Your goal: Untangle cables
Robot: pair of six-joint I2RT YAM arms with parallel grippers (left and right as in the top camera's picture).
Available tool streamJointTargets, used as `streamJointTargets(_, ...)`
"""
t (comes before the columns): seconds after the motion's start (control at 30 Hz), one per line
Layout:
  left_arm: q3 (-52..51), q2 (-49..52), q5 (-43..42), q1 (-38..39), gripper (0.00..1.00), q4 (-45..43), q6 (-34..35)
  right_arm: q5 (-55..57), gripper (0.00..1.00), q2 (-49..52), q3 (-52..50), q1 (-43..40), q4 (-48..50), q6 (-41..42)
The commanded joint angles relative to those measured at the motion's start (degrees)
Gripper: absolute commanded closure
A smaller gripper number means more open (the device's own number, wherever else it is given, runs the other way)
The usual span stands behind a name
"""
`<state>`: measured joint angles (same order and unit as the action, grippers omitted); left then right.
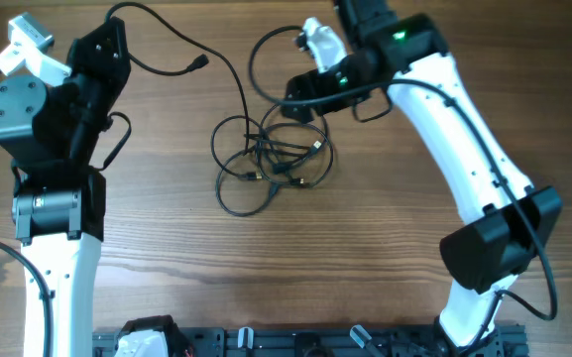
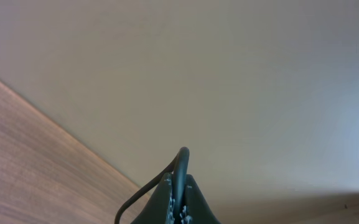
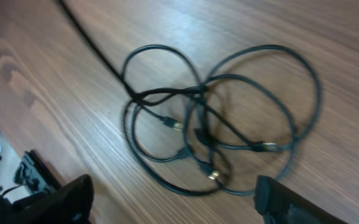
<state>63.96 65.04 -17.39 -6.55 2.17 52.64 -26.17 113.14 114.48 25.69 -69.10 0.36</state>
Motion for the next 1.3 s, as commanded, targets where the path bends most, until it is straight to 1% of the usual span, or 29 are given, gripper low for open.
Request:
streamJointTargets(0.0,0.22,-0.15,0.57,-0.37,0.96,0.79,0.33,-0.94,0.22,1.64,-0.50,2.62,1.66,5.25)
streamJointTargets(0.03,0.22,-0.13,0.59,-0.39,0.96,1.29,0.33,0.55,0.24,1.68,-0.52,3.28,2.40,7.50)
streamJointTargets(0.1,0.22,-0.13,0.59,-0.39,0.96,1.53,0.31,4.33,0.25,1.79,-0.61,4.50,3.19,9.16)
streamJointTargets(0.17,0.22,-0.15,0.61,-0.39,0.96,1.49,0.28,7.32,0.25,2.49,-0.61,5.55,2.99,7.30)
streamJointTargets(0.27,0.22,-0.15,0.55,-0.39,0.96,1.73,0.11,8.74,0.25,4.26,-0.61,6.01,1.31,-0.90)
streamJointTargets(0.37,0.22,-0.13,0.55,-0.39,0.96,2.62,0.07,4.48,0.25,6.75,-0.61,6.01,-0.57,-10.40)
streamJointTargets(0.43,0.22,-0.13,0.50,-0.37,0.96,3.45,0.09,3.61,0.25,8.00,-0.61,6.01,-0.63,-13.33)
streamJointTargets(0.47,0.22,-0.13,0.52,-0.39,0.96,3.74,0.09,3.61,0.27,8.35,-0.61,6.01,-0.76,-14.10)
streamJointTargets(0.53,0.22,-0.13,0.55,-0.39,0.96,4.13,0.00,3.61,0.34,8.81,-0.61,6.03,-1.36,-15.43)
streamJointTargets(0.57,0.22,-0.13,0.52,-0.39,0.96,4.07,-1.75,4.17,0.42,8.81,-0.61,6.01,-1.53,-15.74)
streamJointTargets(0.6,0.22,-0.15,0.52,-0.39,0.96,4.07,-2.75,4.79,0.46,8.81,-0.61,6.01,-1.53,-15.87)
streamJointTargets(0.67,0.22,-0.13,0.55,-0.39,0.96,4.66,-2.97,5.79,0.59,8.79,-0.59,6.01,-1.68,-15.76)
streamJointTargets(0.7,0.22,-0.13,0.52,-0.39,0.96,4.76,-3.28,5.77,0.69,8.76,-0.57,5.99,-1.97,-15.39)
streamJointTargets(0.73,0.22,-0.13,0.55,-0.39,0.96,4.74,-4.57,5.77,0.81,8.50,-0.26,5.95,-2.73,-14.69)
streamJointTargets(0.83,0.22,-0.13,0.61,-0.39,0.96,4.74,-6.67,5.84,0.93,6.12,0.66,5.95,-3.80,-11.82)
streamJointTargets(0.87,0.22,-0.13,0.61,-0.39,0.96,4.76,-7.76,5.81,0.95,4.68,1.29,5.90,-3.98,-10.73)
streamJointTargets(1.0,0.22,-0.09,1.68,-0.39,0.96,5.44,-11.61,5.81,0.96,-1.62,3.48,5.16,-3.65,-5.51)
streamJointTargets(1.07,0.22,-0.09,4.31,-0.39,0.96,6.75,-12.20,5.77,0.96,-5.44,4.48,4.13,-2.71,-0.57)
streamJointTargets(1.13,0.22,-0.09,7.43,-0.39,0.96,8.55,-12.39,5.09,0.96,-8.59,4.57,2.99,-1.07,5.66)
streamJointTargets(1.17,0.22,-0.07,8.07,-0.39,0.96,9.14,-12.63,4.44,0.96,-9.81,4.57,2.40,-0.20,10.86)
streamJointTargets(1.27,0.22,0.35,8.09,-0.39,0.96,9.57,-13.46,-0.42,0.96,-10.60,4.52,1.66,1.68,22.64)
